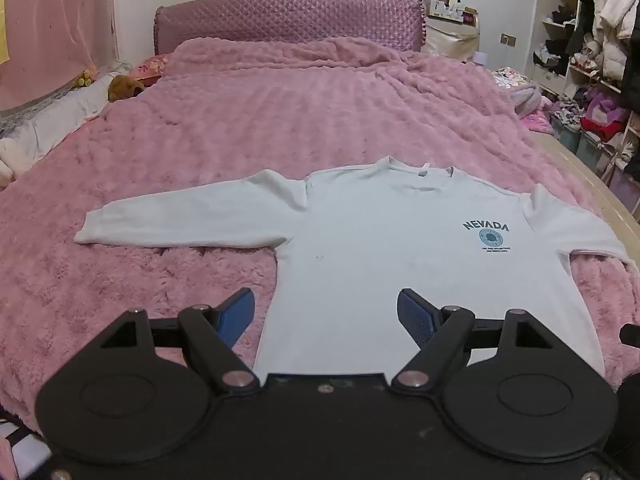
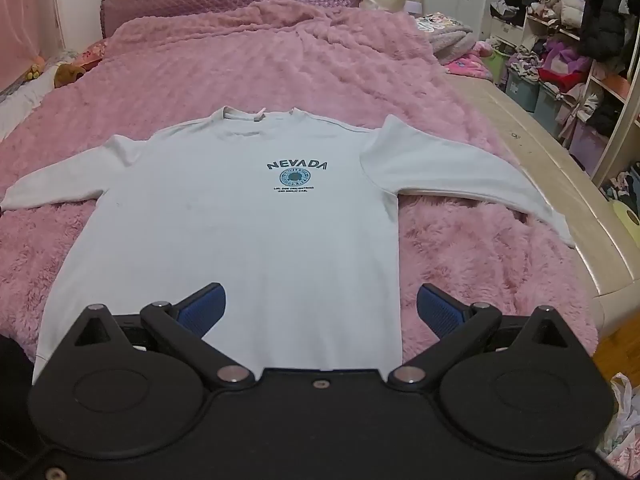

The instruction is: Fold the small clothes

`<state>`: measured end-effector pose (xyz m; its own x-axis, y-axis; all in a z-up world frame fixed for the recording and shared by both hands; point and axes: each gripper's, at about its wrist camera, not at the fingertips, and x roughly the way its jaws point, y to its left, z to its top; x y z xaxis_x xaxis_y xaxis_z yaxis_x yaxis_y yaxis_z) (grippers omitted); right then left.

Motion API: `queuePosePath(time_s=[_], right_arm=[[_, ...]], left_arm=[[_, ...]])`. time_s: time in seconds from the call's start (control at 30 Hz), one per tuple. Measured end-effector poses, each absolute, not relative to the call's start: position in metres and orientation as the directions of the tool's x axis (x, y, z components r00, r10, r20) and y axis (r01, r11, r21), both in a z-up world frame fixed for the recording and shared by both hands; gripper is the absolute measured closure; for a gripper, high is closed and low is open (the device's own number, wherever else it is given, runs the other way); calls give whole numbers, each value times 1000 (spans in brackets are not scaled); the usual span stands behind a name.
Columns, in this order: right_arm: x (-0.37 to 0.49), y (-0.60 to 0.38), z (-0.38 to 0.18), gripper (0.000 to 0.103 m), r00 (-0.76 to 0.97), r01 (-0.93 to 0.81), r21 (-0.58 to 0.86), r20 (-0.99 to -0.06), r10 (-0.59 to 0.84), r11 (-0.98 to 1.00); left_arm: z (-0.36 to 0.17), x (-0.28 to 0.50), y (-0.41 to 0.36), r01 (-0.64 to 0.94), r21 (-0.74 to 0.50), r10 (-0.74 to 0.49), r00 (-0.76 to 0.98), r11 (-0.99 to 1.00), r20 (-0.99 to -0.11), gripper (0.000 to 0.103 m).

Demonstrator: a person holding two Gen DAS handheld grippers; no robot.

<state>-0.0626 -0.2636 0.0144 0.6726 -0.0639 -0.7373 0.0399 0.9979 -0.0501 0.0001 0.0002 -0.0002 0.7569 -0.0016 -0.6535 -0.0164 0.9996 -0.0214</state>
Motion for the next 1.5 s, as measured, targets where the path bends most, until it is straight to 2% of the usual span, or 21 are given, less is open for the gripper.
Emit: queuePosePath(time_s=[0.83,1.1,1.5], right_arm=[[-57,-262,8,3,663,34,-61,-745,-68,998],[-56,-260,6,3,658,30,-72,-749,-74,997],[-54,-258,2,3,654,29,-75,-753,-76,997]], left_arm=[[1,1,-1,-27,-47,-10,761,999,-648,23],[-1,1,-1,-38,-36,4,754,999,-657,23],[-7,7,2,-63,-83,-12,719,995,-695,23]])
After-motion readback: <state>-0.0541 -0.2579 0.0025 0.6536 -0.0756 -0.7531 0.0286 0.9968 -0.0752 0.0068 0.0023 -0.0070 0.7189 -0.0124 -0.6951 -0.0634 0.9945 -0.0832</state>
